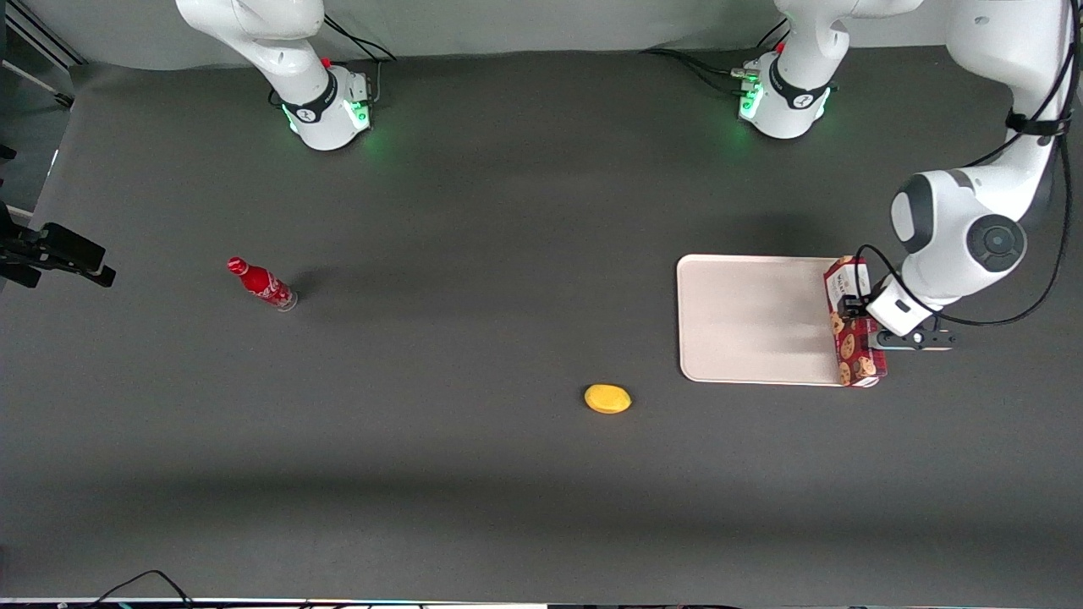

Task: Place red cookie box on tray
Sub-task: 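Carry the box over the tray and lower it onto the tray, then open the left gripper and withdraw it from the tray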

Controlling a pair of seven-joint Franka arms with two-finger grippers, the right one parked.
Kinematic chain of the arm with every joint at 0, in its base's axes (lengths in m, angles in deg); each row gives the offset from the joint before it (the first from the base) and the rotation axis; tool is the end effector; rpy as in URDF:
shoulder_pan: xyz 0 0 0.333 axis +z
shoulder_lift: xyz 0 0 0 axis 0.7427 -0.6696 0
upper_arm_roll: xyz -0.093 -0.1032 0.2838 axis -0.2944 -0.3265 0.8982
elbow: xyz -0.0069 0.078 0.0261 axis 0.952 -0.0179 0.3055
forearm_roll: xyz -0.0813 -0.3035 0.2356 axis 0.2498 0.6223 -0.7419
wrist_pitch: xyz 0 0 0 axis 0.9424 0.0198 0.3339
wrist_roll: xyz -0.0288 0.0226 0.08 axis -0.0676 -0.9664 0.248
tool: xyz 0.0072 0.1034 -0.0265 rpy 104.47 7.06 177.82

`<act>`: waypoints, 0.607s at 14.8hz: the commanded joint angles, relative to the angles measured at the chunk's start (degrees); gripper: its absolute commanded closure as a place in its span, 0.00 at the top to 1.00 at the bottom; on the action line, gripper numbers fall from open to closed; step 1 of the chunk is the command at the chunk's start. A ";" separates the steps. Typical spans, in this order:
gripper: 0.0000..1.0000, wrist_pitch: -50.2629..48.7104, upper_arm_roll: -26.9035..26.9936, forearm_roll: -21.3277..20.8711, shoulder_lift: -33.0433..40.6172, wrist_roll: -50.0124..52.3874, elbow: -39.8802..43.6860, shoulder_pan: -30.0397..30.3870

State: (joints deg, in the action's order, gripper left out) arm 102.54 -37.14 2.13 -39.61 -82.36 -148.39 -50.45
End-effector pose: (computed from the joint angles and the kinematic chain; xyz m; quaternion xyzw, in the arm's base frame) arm 0.5336 0.0414 0.2556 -0.9994 0.0128 0.0293 0.0151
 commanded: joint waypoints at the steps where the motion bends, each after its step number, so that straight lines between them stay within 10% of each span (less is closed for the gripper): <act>1: 1.00 -23.54 -0.03 -0.43 6.75 0.04 13.07 -0.07; 9: 1.00 -59.03 -0.99 -0.52 7.56 0.39 48.61 -0.24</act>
State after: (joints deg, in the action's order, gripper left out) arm 49.10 -37.46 2.07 -29.20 -82.37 -107.88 -50.47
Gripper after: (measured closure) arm 0.000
